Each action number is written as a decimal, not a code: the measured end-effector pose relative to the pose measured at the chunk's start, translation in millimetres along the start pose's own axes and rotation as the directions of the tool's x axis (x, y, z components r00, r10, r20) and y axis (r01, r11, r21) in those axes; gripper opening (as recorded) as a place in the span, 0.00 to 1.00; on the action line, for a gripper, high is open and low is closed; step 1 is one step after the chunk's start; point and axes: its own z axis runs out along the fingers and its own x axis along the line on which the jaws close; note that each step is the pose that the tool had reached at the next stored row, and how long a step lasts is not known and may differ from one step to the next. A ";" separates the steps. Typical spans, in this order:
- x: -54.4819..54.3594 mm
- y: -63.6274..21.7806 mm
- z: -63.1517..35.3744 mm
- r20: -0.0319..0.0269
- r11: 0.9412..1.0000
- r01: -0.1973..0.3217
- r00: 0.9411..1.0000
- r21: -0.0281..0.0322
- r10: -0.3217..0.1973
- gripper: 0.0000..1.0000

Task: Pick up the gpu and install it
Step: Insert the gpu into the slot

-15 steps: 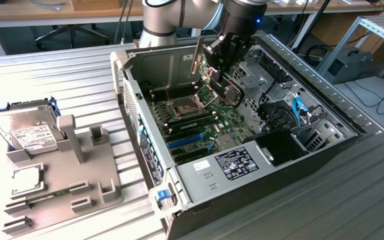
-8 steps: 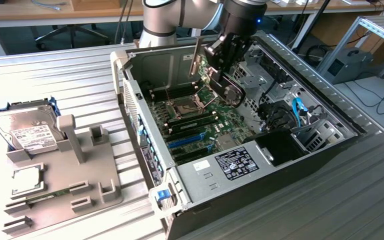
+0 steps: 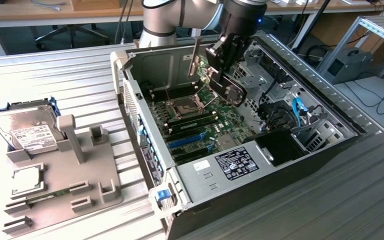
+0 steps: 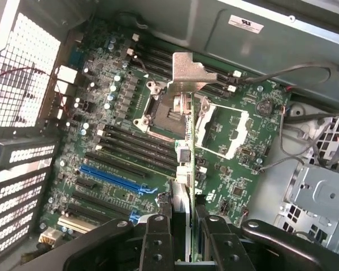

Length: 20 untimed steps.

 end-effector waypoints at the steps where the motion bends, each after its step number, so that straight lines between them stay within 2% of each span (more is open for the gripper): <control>1: 0.0 0.0 0.0 0.000 1.000 0.009 1.000 0.000 -0.009 0.26; 8: 0.0 0.0 0.1 -0.001 0.998 0.068 0.998 0.002 -0.068 0.26; 16: 0.0 0.0 0.2 -0.003 0.989 0.148 0.989 0.004 -0.148 0.26; 20: 0.0 0.0 0.2 -0.003 0.982 0.189 0.982 0.005 -0.189 0.26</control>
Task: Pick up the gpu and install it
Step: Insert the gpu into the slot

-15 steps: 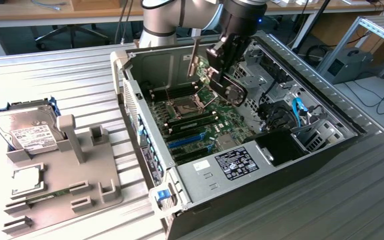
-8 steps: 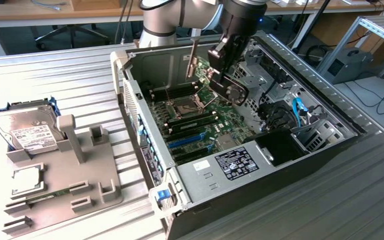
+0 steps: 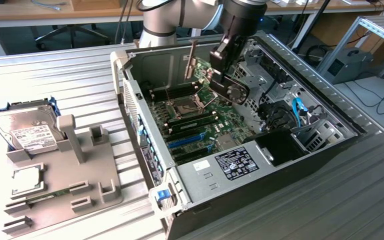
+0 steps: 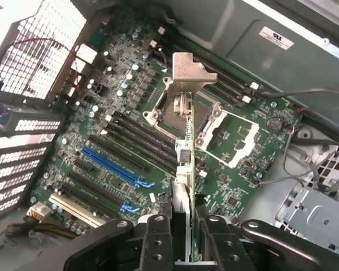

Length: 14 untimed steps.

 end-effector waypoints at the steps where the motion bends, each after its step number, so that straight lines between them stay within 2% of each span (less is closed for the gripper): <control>1: 0.0 0.0 0.0 0.000 1.000 0.011 1.000 0.000 -0.011 0.26; 10: 0.0 0.0 0.0 -0.001 0.997 0.082 0.997 0.002 -0.082 0.26; 14: 0.0 0.0 0.0 -0.002 0.992 0.122 0.992 0.003 -0.122 0.26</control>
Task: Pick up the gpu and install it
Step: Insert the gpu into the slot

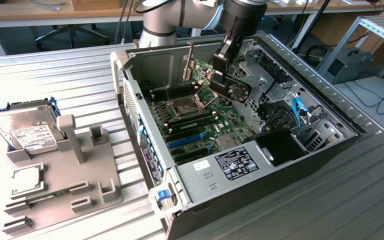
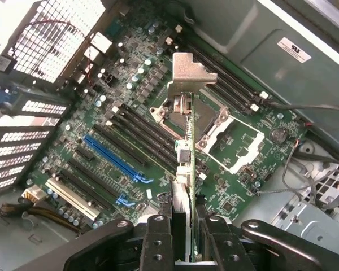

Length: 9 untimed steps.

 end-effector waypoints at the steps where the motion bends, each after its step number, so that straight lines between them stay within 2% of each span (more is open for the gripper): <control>1: 0.0 0.0 0.0 0.000 1.000 0.009 1.000 0.000 -0.009 0.26; 9: 0.0 0.0 0.0 -0.002 0.996 0.089 0.996 0.002 -0.089 0.26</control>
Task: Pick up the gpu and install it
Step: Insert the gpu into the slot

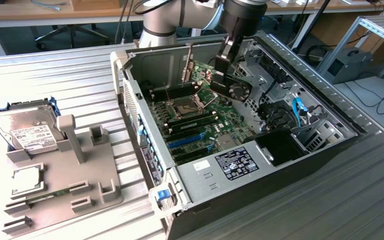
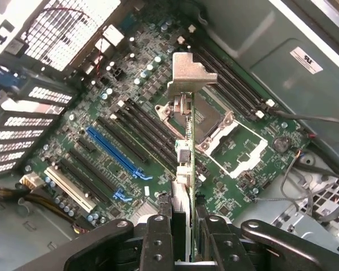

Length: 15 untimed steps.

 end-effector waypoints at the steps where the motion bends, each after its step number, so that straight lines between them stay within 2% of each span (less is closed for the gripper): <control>1: 0.0 0.0 0.0 0.000 1.000 0.011 1.000 0.000 -0.011 0.26; 7: 0.0 0.0 0.1 -0.001 0.997 0.082 0.997 0.002 -0.082 0.26; 11: 0.0 0.0 0.2 -0.002 0.991 0.134 0.991 0.004 -0.134 0.26; 15: 0.0 0.0 0.3 -0.003 0.983 0.184 0.983 0.005 -0.184 0.26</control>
